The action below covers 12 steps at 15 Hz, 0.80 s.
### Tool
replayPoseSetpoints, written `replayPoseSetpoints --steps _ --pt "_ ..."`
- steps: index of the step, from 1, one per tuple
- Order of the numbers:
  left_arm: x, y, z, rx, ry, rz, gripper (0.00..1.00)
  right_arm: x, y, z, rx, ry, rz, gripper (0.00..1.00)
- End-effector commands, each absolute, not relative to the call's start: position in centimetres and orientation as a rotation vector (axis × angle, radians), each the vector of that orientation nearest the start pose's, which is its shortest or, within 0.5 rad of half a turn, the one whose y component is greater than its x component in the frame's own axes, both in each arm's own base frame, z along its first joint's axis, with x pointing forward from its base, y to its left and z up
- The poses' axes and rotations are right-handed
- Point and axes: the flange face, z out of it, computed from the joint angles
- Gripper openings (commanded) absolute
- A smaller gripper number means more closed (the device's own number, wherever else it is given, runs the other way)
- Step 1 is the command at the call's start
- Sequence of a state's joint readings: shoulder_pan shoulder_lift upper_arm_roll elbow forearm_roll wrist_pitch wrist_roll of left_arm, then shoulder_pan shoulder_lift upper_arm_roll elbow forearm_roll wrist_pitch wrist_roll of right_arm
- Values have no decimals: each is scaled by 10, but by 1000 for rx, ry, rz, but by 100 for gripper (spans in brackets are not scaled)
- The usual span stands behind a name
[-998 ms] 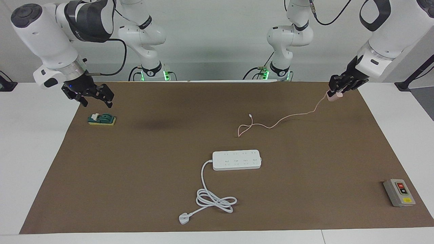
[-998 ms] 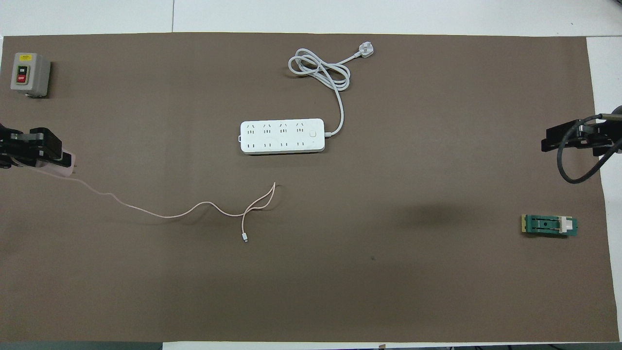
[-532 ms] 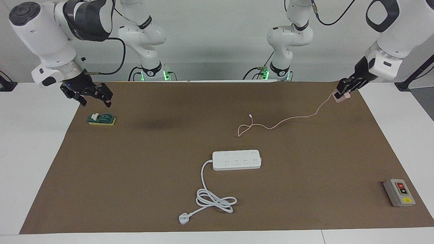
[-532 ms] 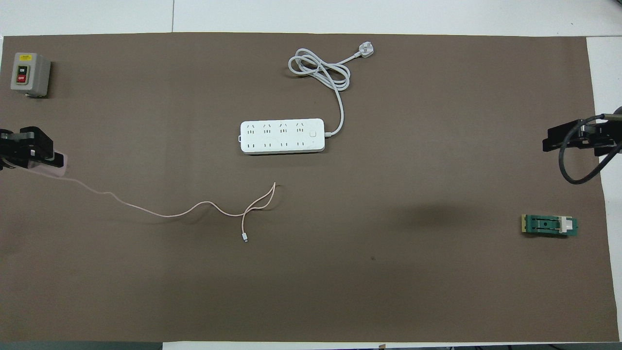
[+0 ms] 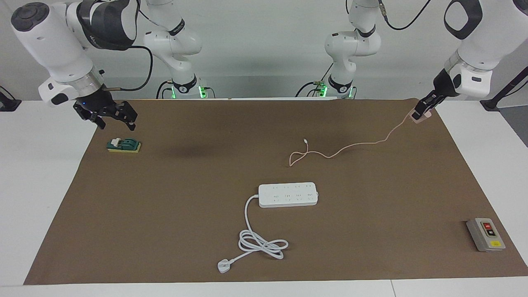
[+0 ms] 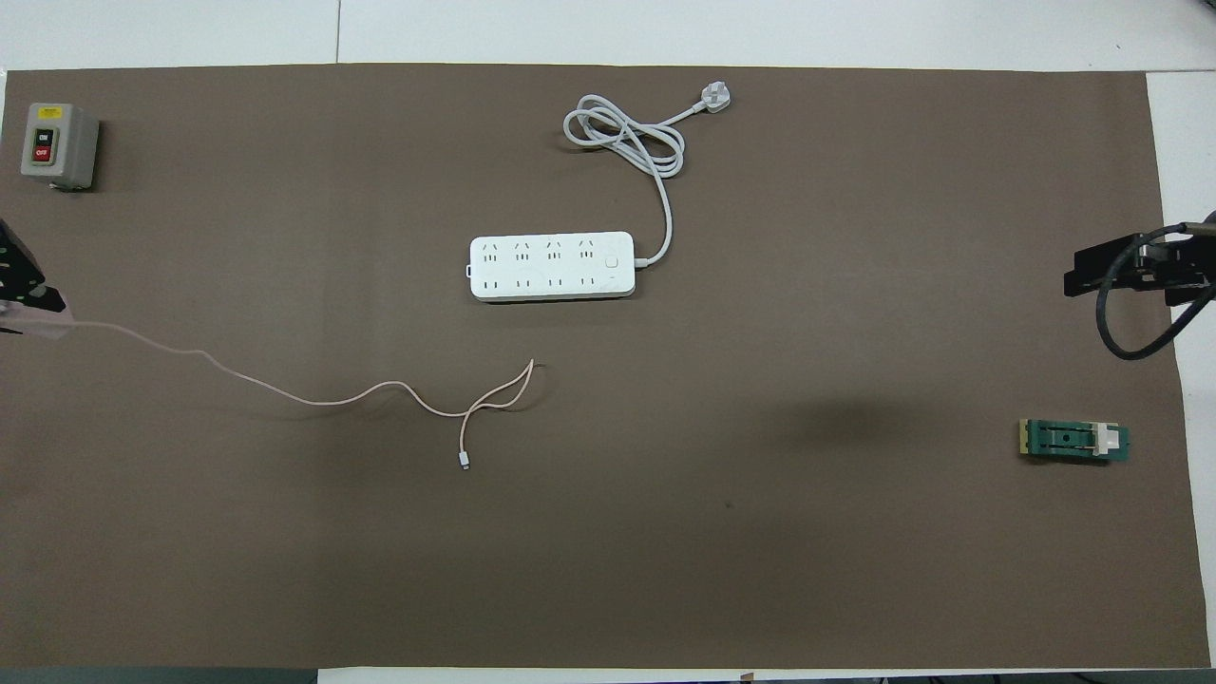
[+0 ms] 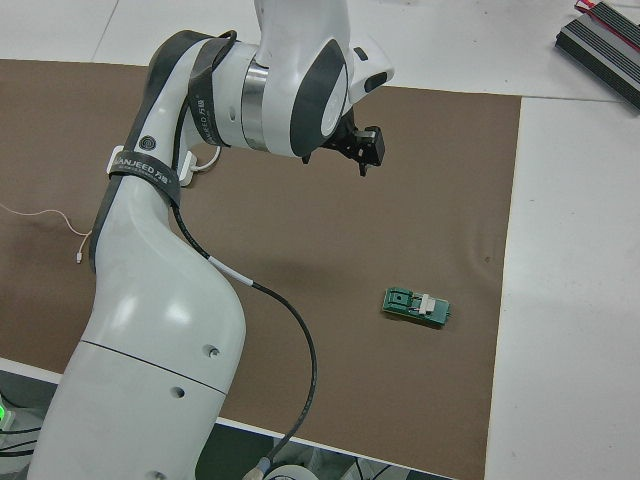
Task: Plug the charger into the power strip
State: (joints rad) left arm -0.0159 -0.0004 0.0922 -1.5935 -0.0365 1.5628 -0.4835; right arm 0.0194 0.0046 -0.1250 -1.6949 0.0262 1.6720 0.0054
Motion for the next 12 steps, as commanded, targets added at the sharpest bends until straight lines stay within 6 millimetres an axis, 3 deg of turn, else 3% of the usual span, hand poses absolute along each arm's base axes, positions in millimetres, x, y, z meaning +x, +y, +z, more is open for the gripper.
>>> replayPoseSetpoints --steps 1,5,6,8,9,11,12 --pt "550 46 609 -2979 -1093 -76 0 553 -60 575 -3119 163 37 100" --pt "545 55 596 -2947 -1199 -155 0 553 -59 575 -3119 161 37 100" --pt "537 75 593 -2908 -1197 -149 0 553 -59 575 -3119 161 37 100" --pt "515 99 577 -2887 -915 -106 0 553 -59 575 -3119 161 37 100" --pt "503 119 570 -2857 -872 -89 0 553 -59 575 -3119 161 37 100" --pt "501 133 567 -2832 -905 -156 0 553 -59 575 -3119 161 37 100" --pt "502 144 567 -2803 -1001 -221 0 553 -59 575 -3119 161 37 100"
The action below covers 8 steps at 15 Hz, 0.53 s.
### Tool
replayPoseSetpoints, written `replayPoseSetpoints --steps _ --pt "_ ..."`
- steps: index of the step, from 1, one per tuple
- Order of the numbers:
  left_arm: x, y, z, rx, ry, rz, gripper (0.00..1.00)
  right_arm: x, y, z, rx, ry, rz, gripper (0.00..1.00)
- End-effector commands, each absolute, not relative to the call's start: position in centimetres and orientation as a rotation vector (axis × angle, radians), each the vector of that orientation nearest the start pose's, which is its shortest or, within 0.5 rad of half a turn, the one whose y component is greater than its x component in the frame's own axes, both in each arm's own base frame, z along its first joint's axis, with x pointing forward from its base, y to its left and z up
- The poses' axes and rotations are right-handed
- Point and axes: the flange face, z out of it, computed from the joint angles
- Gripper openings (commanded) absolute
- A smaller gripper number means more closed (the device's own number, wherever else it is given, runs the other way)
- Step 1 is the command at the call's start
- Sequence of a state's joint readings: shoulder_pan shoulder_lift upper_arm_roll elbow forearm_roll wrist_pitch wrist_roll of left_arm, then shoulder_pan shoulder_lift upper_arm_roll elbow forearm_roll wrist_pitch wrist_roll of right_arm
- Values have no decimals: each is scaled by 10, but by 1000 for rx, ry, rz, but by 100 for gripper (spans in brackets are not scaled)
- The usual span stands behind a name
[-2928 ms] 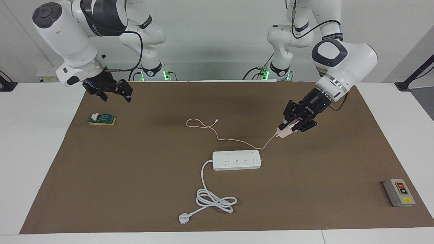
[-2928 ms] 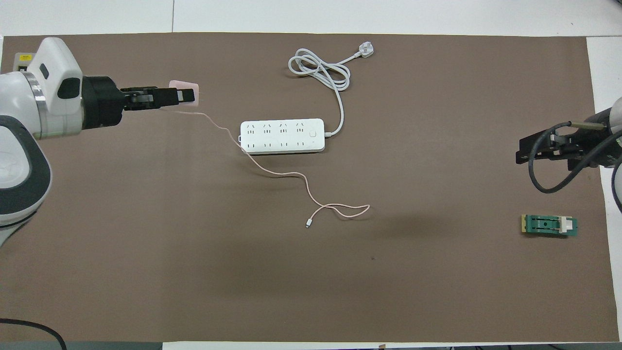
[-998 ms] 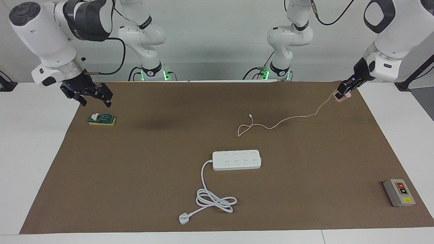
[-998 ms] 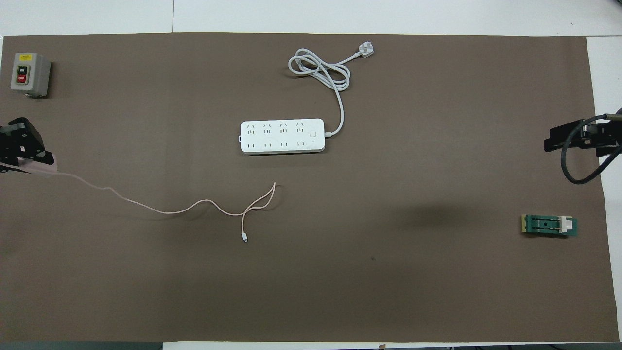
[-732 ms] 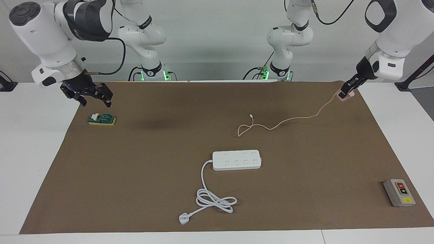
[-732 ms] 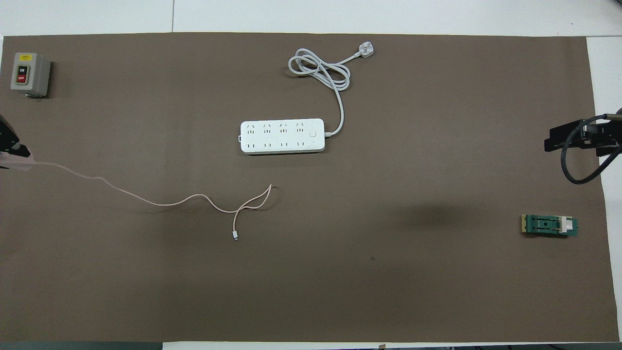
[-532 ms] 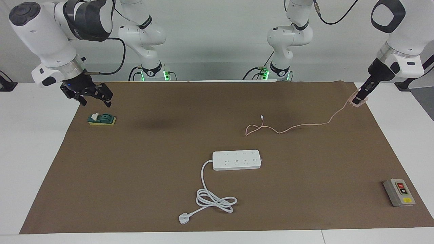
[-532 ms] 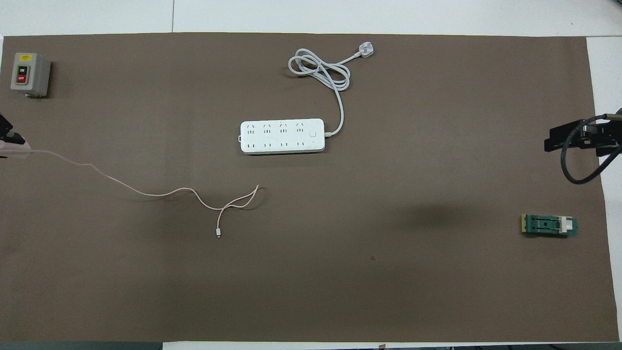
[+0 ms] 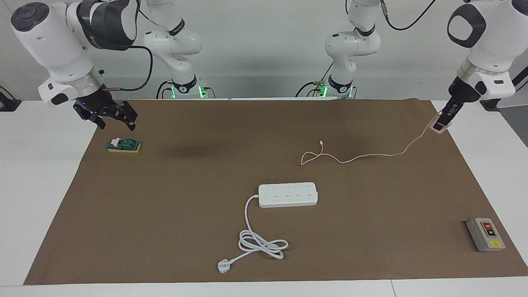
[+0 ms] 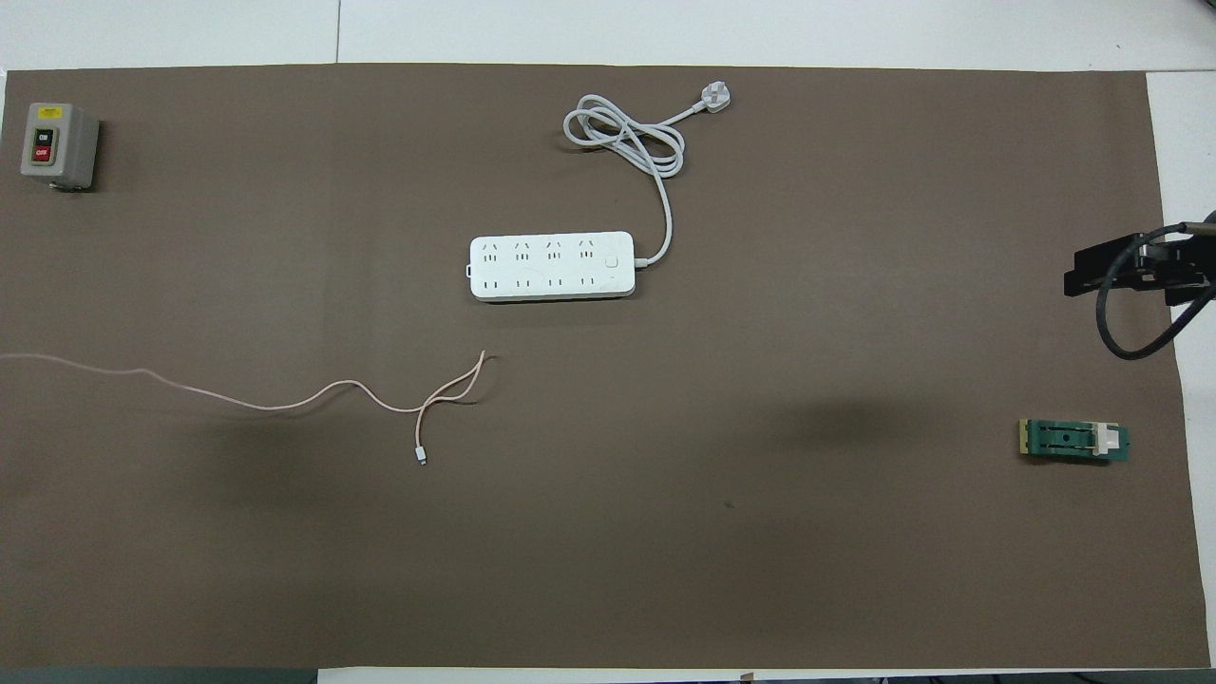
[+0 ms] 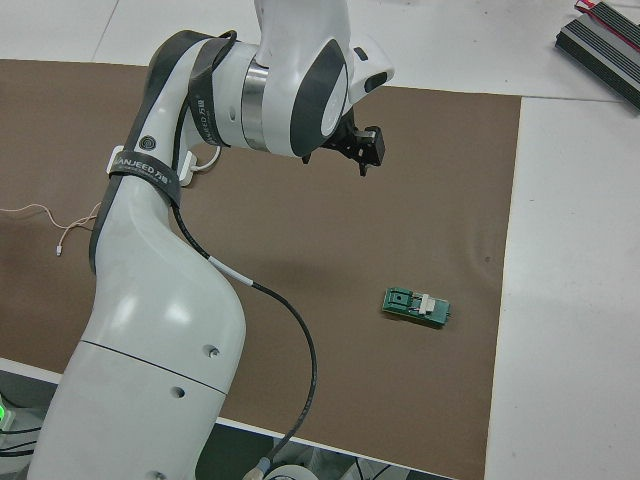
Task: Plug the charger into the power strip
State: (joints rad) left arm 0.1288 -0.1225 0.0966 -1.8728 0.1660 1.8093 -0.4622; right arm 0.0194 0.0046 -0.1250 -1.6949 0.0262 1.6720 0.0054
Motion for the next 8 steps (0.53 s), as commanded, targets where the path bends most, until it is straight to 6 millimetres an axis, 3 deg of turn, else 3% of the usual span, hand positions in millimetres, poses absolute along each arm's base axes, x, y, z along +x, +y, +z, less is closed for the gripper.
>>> replayPoseSetpoints --steps 1,4,8 --pt "506 146 567 -2764 -1130 -300 0 553 -59 575 -3119 161 37 100" --pt "526 142 568 -2627 -1543 -573 0 553 -59 575 -3119 161 37 100" --pt "545 129 569 -2476 -1921 -724 0 553 -59 575 -3119 161 37 100"
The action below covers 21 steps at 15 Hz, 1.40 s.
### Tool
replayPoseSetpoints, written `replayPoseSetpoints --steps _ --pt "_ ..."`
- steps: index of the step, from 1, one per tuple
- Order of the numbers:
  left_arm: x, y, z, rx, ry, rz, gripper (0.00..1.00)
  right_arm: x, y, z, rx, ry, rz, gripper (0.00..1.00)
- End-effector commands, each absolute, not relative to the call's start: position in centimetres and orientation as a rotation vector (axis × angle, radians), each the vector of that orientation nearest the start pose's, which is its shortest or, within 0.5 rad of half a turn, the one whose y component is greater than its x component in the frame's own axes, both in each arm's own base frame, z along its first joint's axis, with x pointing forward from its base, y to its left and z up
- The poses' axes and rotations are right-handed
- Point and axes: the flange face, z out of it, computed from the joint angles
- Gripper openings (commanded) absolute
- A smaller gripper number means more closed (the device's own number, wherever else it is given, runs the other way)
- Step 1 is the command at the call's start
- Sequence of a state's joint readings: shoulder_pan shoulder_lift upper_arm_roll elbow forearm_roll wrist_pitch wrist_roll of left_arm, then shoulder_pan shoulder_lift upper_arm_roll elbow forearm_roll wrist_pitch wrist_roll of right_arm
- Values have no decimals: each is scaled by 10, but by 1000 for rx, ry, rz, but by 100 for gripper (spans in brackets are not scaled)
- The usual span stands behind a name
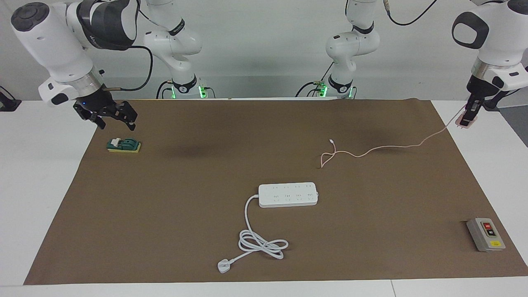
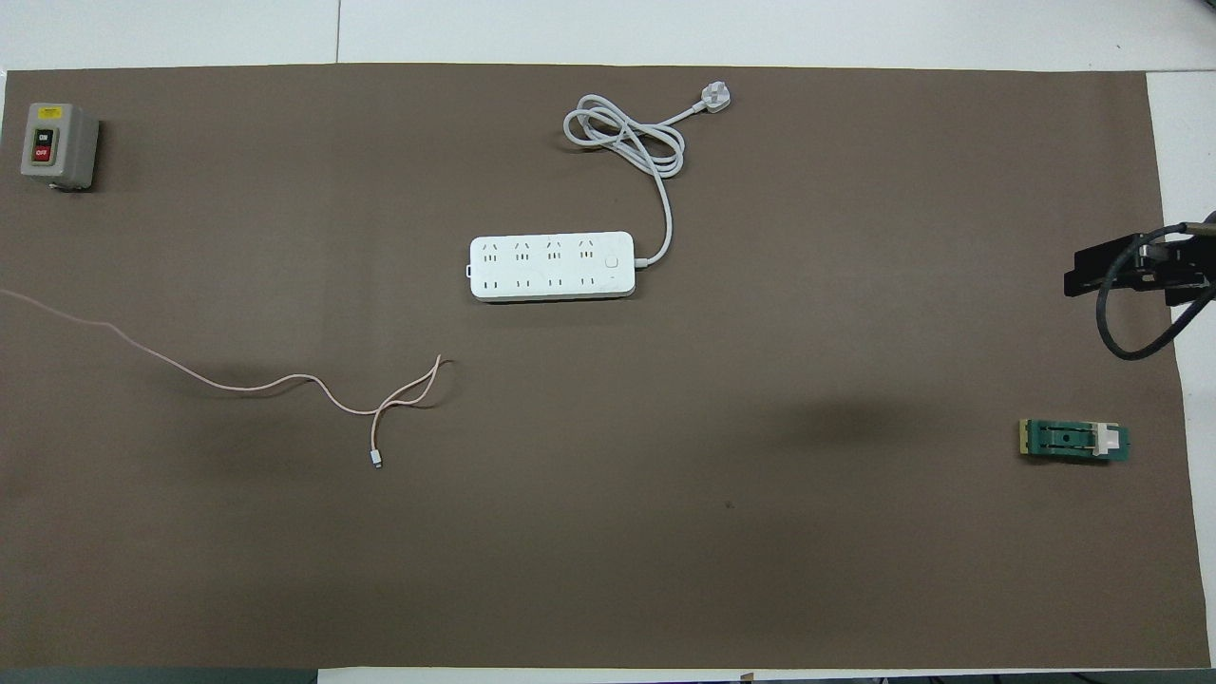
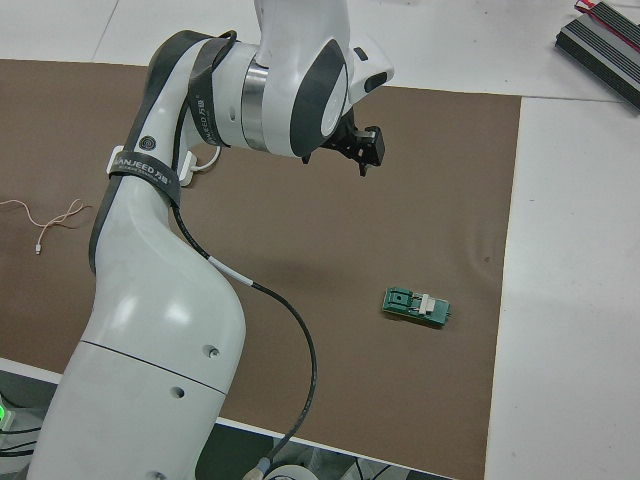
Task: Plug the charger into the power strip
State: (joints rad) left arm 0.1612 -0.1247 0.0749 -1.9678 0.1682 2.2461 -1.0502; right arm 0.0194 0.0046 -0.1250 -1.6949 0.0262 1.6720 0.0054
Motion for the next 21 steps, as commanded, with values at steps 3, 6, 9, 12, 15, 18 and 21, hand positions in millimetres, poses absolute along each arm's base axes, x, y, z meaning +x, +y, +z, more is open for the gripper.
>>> replayPoseSetpoints --steps 3,6,9,12,15,18,21 --pt "550 97 567 -2441 -2078 -666 0 553 -60 575 -3119 163 37 100" --pt "547 51 556 -2439 -2181 -405 0 553 -59 575 -3118 161 34 100" --pt "544 -11 552 -2353 -2293 -306 0 553 -59 575 -3119 161 37 100" --pt "540 -72 539 -2309 -2253 -186 0 553 -59 575 -3120 161 35 100" --pt "553 -120 514 -2251 -2147 -152 0 553 -60 575 -3119 163 37 100" --pt "552 -153 502 -2274 -2070 -135 0 553 -60 575 -3119 163 37 100" --pt "567 -171 489 -2214 -2036 -148 0 553 -59 575 -3119 161 37 100"
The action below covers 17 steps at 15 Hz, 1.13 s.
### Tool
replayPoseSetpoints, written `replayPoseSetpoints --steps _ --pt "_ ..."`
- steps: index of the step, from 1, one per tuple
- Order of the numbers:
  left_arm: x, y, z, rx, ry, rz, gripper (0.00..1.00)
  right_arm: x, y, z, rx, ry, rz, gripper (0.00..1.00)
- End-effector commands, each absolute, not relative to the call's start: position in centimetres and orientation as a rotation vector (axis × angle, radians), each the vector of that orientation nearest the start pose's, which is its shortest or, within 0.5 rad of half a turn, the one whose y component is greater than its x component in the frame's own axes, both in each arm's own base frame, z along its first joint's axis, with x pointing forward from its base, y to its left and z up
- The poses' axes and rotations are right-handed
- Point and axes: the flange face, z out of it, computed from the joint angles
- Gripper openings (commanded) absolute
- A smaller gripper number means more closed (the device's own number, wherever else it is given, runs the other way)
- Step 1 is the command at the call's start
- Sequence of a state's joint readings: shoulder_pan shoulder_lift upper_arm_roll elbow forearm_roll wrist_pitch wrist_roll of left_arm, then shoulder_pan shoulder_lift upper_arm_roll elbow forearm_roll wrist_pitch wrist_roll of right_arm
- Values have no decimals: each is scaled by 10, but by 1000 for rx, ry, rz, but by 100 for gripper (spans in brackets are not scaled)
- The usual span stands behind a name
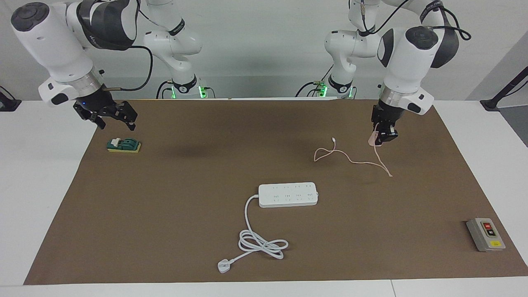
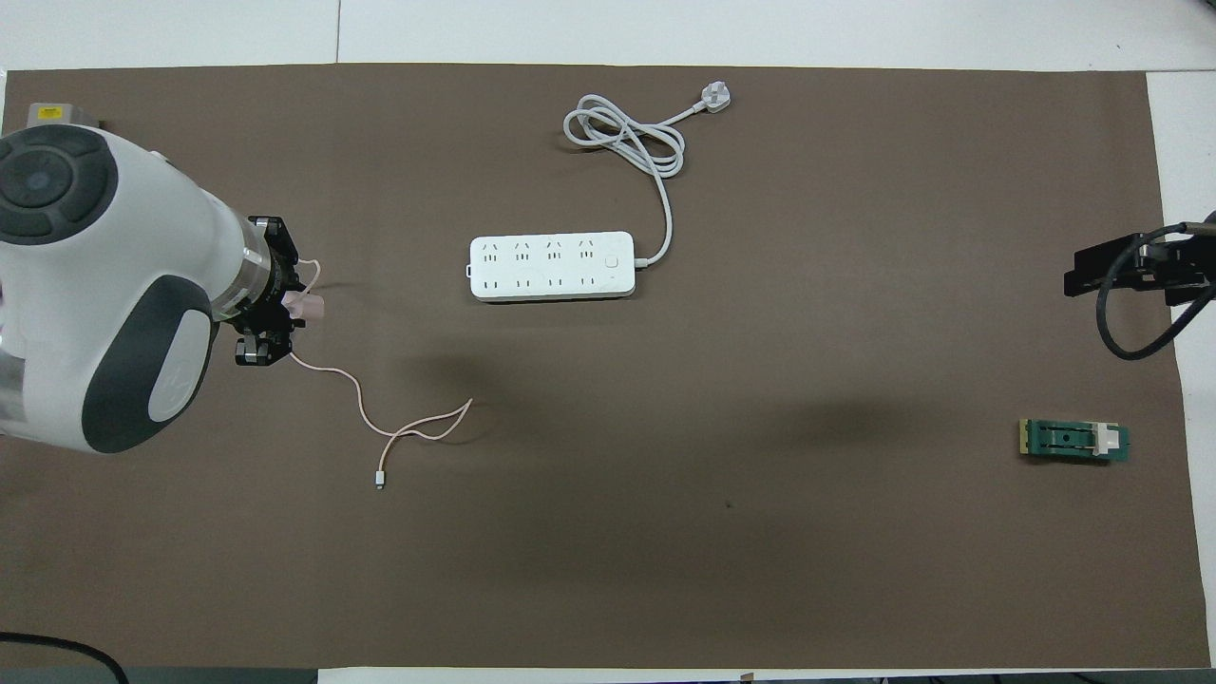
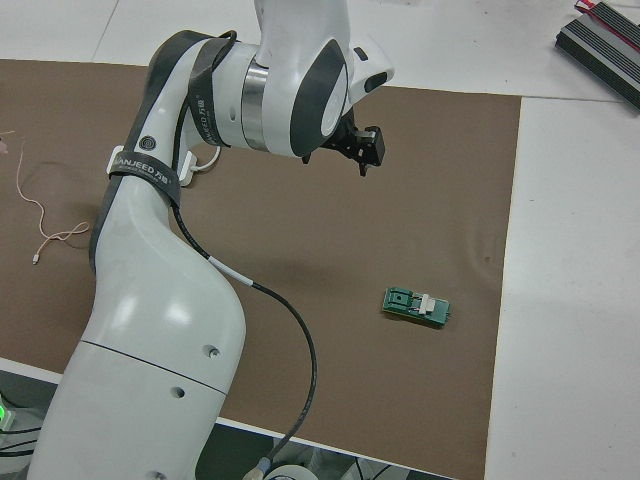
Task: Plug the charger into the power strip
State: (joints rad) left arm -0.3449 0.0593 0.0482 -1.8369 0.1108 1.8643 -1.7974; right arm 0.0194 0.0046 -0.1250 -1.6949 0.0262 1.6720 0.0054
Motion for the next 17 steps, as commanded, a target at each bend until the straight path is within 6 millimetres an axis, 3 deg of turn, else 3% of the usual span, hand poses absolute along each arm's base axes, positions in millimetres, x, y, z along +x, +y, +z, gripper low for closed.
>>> replayPoseSetpoints --steps 1,5,11,15,17 --pt "568 -173 490 -2208 -2040 -151 0 553 -59 575 -3119 161 37 100" --pt "575 -200 479 -2200 -2035 -142 0 553 -59 575 -3119 161 37 100" --pt "608 -235 472 -2224 -2024 -121 0 553 -59 575 -3120 161 35 100" --pt "633 -263 439 -2169 -1962 -81 0 553 -59 575 -3119 161 37 100" --pt "640 -273 434 -2160 -1982 -81 0 553 -59 575 -3120 161 35 100"
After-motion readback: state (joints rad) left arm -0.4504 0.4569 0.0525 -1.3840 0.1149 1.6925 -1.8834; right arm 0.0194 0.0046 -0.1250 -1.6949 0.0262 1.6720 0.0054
